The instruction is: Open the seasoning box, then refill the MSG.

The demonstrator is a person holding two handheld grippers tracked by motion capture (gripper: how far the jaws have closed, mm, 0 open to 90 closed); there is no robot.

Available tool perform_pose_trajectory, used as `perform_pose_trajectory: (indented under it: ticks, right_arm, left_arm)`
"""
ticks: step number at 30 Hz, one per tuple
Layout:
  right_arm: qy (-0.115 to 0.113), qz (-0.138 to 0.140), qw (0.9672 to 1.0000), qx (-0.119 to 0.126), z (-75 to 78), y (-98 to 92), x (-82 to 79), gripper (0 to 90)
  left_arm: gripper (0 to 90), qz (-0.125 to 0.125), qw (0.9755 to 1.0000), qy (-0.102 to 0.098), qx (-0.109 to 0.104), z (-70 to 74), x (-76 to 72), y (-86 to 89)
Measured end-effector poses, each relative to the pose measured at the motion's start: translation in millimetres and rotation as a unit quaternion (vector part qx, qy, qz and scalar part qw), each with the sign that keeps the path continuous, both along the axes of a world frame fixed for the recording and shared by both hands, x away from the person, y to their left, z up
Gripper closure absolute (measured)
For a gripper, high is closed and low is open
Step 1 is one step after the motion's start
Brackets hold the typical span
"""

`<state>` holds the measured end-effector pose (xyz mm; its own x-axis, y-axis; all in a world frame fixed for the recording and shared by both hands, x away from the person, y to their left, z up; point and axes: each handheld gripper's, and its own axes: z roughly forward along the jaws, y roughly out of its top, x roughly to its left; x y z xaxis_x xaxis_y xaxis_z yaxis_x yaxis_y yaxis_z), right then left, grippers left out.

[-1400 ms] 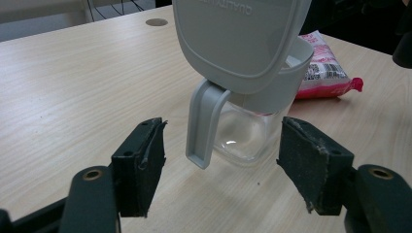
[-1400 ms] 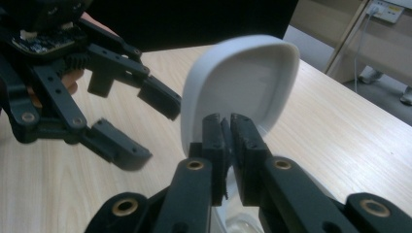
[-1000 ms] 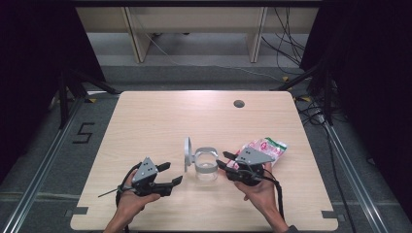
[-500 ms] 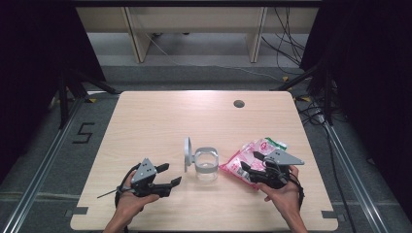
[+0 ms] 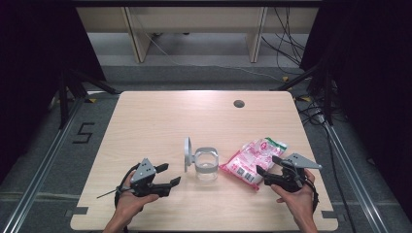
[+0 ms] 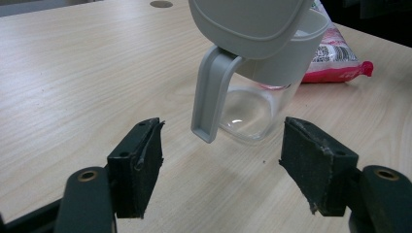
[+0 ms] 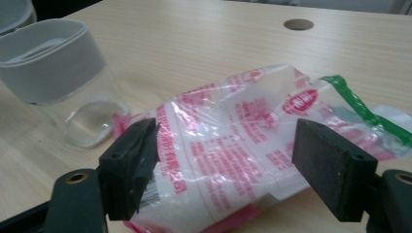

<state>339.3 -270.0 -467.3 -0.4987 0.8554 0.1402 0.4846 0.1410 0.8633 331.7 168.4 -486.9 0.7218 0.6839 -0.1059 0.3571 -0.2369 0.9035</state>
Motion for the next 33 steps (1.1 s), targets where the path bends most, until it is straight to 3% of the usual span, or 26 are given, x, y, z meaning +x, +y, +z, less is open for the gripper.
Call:
perform_pose_trajectory:
  ticks: [2, 3, 6, 9, 10, 11, 12, 14, 15, 17, 18, 20, 23, 25, 27, 28, 31, 33]
  right_arm:
    - [-0.006, -0.013, 0.9999, -0.002, -3.7, -10.0, 1.2, 23.5]
    - [0.004, -0.019, 0.9997, -0.012, -4.3, -13.2, 0.9, 23.4]
    - [0.01, -0.037, 0.9992, -0.006, -7.0, -18.8, 0.1, 22.0]
    - [0.013, -0.043, 0.999, -0.001, -10.6, -20.9, 1.8, 21.9]
    - [0.025, -0.048, 0.9985, 0.005, -11.8, -21.8, 2.3, 21.6]
    - [0.017, -0.04, 0.999, -0.01, -14.3, -27.3, 5.7, 21.7]
    - [0.02, -0.04, 0.999, 0.003, -16.2, -27.9, 6.8, 21.8]
    - [0.031, -0.046, 0.9984, -0.006, -18.1, -32.1, 8.8, 21.7]
    - [0.046, -0.061, 0.9971, 0.009, -19.0, -29.6, 7.7, 21.5]
    - [0.06, -0.057, 0.9965, 0.014, -22.1, -31.4, 9.9, 21.5]
    - [0.047, -0.048, 0.9977, 0.001, -24.0, -34.4, 12.9, 21.4]
    - [0.068, -0.056, 0.9961, 0.011, -25.3, -31.8, 12.5, 21.4]
    - [0.066, -0.055, 0.9963, -0.001, -28.9, -31.3, 16.1, 20.7]
    - [0.048, -0.043, 0.9979, -0.001, -31.2, -32.3, 19.3, 20.6]
    - [0.05, -0.043, 0.9977, -0.012, -30.3, -32.8, 19.4, 20.4]
    - [0.059, -0.054, 0.9968, -0.001, -30.0, -30.4, 18.4, 20.4]
    - [0.06, -0.047, 0.9971, 0.007, -30.5, -33.6, 20.8, 20.2]
    - [0.051, -0.048, 0.9975, 0.005, -31.1, -34.4, 21.7, 20.1]
  left_arm:
    - [30.7, 0.0, 1.0, 0.0, 0.0, 0.2, 0.1, 0.1]
    - [30.7, 0.0, 1.0, 0.0, 0.0, 0.2, 0.1, 0.1]
    - [30.7, -0.001, 1.0, 0.002, 0.0, -0.1, 0.3, -0.2]
    - [30.7, 0.002, 1.0, 0.003, 0.002, -0.4, 0.3, -0.3]
    - [30.7, 0.001, 1.0, 0.003, 0.004, -0.7, 0.5, 0.0]
    - [30.7, 0.001, 1.0, 0.003, 0.005, -0.7, 0.6, 0.1]
    - [30.7, 0.0, 1.0, 0.004, 0.003, -1.1, 0.6, -0.4]
    - [30.7, -0.003, 1.0, 0.004, 0.0, -1.3, 0.5, -1.5]
    - [30.7, -0.002, 1.0, 0.004, 0.002, -1.4, 0.6, -1.6]
    - [30.7, -0.002, 1.0, 0.002, 0.007, -1.4, 0.9, -1.5]
    - [30.6, -0.001, 1.0, 0.004, 0.005, -1.6, 0.8, -1.7]
    - [30.6, -0.001, 1.0, 0.004, 0.003, -1.9, 0.8, -1.8]
    - [30.6, -0.001, 1.0, 0.006, 0.005, -2.3, 0.8, -2.1]
    - [30.6, -0.002, 1.0, 0.005, 0.002, -3.1, 1.6, -1.9]
    - [30.6, -0.002, 1.0, 0.007, 0.003, -3.3, 1.5, -1.8]
    - [30.5, -0.002, 1.0, 0.007, 0.005, -3.5, 1.5, -1.8]
    - [30.5, -0.002, 0.9999, 0.006, 0.009, -3.9, 1.7, -2.2]
    - [30.5, -0.002, 0.9999, 0.006, 0.008, -3.9, 1.6, -2.2]
